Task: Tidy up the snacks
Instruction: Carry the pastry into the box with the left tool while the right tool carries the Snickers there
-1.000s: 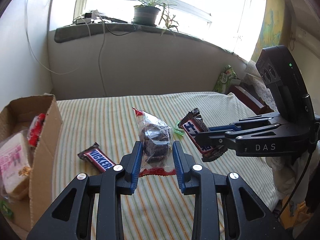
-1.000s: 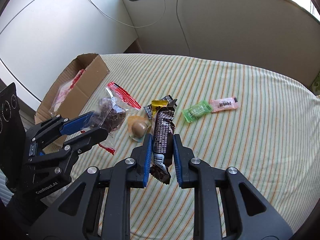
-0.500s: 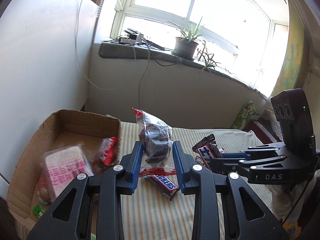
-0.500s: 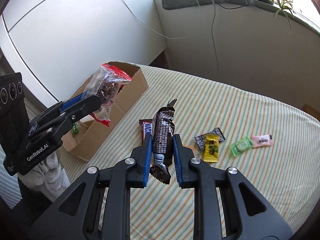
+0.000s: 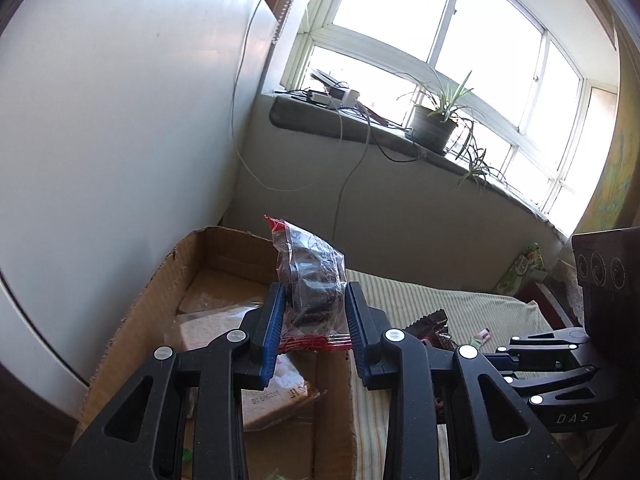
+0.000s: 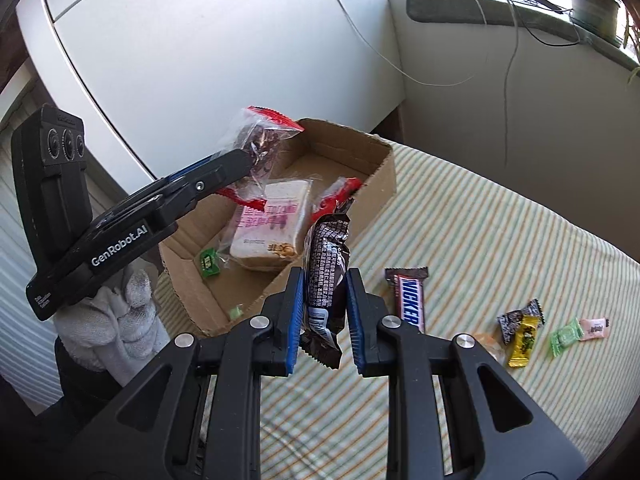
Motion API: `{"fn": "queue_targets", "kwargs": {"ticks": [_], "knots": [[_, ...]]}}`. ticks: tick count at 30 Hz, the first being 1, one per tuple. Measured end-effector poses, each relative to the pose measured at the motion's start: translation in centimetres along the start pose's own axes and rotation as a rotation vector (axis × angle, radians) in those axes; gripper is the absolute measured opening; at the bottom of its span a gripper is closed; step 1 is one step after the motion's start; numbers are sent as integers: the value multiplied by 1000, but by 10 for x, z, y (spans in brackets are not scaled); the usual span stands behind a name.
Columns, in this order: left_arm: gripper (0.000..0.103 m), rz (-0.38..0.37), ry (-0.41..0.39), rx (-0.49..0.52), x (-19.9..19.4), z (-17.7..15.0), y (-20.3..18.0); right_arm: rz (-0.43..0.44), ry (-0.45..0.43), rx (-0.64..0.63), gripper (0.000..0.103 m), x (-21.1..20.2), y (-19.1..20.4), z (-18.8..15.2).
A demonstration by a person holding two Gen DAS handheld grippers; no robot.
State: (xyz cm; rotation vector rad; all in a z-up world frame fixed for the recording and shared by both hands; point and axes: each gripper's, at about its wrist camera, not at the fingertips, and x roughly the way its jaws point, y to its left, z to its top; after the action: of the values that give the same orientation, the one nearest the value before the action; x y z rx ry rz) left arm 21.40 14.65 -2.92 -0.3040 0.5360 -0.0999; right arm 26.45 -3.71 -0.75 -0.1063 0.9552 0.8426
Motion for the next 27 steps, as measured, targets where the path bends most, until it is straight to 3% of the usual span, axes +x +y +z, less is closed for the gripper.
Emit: {"fn": "queue_targets", "kwargs": {"ticks": [12,27], "knots": [[29,35,5,-46,4,4,20,106,51,-66,21,36,56,2],[31,54,-7,-65,4,6,23,140,83,-88,22,64,68,-1]]}}
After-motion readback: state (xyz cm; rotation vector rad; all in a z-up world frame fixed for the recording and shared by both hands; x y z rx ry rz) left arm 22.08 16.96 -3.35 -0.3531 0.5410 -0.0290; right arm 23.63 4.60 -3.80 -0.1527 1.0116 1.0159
